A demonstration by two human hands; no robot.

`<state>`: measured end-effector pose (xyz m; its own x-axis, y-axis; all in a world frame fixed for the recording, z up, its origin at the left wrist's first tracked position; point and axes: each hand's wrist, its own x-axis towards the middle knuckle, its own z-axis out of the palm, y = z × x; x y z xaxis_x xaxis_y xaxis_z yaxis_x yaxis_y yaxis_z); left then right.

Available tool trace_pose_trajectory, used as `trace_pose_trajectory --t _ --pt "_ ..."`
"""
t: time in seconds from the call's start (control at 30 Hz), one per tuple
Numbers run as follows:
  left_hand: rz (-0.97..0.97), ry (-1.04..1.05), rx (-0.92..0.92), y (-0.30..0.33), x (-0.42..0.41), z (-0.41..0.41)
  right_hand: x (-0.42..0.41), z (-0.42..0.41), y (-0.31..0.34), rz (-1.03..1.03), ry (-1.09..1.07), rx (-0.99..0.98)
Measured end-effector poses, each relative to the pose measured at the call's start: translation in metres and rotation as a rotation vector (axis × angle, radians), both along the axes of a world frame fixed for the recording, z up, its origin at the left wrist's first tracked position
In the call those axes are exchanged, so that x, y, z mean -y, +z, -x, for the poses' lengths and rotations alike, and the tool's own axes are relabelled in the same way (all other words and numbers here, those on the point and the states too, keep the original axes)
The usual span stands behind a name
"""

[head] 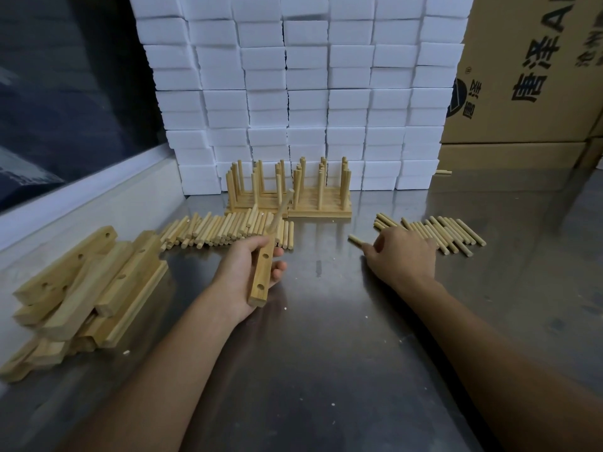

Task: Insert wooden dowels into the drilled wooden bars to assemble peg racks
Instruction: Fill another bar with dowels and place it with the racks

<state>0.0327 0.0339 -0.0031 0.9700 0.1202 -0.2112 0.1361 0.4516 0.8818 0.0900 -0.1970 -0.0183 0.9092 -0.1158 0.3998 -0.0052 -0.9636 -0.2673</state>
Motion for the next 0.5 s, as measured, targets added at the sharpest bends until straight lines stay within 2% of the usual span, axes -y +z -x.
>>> trace_pose_trajectory --t 0.17,0.33,0.5 --pt "-0.072 0.014 -0.009 0.001 0.003 -0.001 -0.008 0.003 0.001 -0.089 0.095 -0.050" --pt "-0.065 0.007 0.002 0.001 0.004 0.001 -0.017 0.008 -0.001 -0.034 0.206 -0.166" --pt "-0.059 0.033 0.020 -0.001 0.005 0.000 -0.028 0.015 0.000 -0.313 0.339 -0.116"
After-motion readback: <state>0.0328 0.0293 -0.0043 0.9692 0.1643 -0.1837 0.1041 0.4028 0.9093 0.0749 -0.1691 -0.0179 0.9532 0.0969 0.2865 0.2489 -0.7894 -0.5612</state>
